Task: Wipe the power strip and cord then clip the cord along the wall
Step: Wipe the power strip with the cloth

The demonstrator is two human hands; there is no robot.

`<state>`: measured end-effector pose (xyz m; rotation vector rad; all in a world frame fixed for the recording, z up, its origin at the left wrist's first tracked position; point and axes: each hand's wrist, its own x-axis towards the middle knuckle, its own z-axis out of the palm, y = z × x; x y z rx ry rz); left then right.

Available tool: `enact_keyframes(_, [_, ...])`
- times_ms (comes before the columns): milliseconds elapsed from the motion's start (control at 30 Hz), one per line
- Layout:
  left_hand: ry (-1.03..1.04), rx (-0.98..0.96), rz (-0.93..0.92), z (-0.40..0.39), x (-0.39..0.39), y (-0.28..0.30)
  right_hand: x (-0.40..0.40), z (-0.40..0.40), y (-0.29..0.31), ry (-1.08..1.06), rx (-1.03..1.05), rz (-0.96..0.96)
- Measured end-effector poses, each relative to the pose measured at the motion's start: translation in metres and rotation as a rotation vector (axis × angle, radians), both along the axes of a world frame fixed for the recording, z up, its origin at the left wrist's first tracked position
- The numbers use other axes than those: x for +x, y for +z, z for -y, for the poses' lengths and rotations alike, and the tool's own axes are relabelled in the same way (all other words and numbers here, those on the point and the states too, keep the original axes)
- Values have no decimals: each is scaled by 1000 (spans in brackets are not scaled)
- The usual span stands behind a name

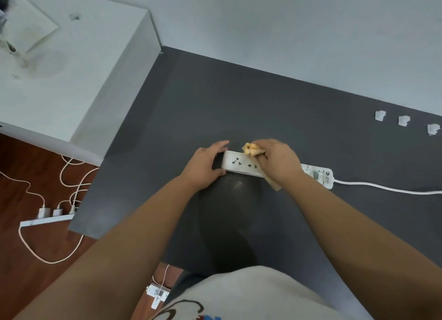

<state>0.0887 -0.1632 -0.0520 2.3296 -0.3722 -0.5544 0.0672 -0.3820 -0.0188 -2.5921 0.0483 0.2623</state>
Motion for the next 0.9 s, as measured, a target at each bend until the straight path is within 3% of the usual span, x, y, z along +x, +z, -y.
enact_keyframes(67, [-23, 26, 23, -1, 3, -3, -5, 3, -2, -3, -55, -43])
enact_keyframes(200, [-45, 37, 28, -2, 6, -3, -24, -11, 4, 199, -25, -98])
enact_keyframes(300, [-28, 28, 9, -2, 5, -1, -15, 3, 5, -19, 6, 18])
enact_keyframes(367, [-17, 23, -3, -1, 5, 1, -16, 9, 2, -99, -42, -6])
enact_keyframes(533, [-26, 32, -5, -2, 6, 1, -40, -6, 2, 113, -18, -74])
enact_keyframes(667, [-24, 25, -2, -1, 6, 2, -23, 16, 0, -163, -50, 18])
enact_keyframes(833, [-35, 38, -4, -1, 6, 4, -46, 1, 2, 50, -73, -54])
enact_keyframes(900, [-37, 40, -9, 0, 6, 5, -42, 10, 1, -57, -48, -22])
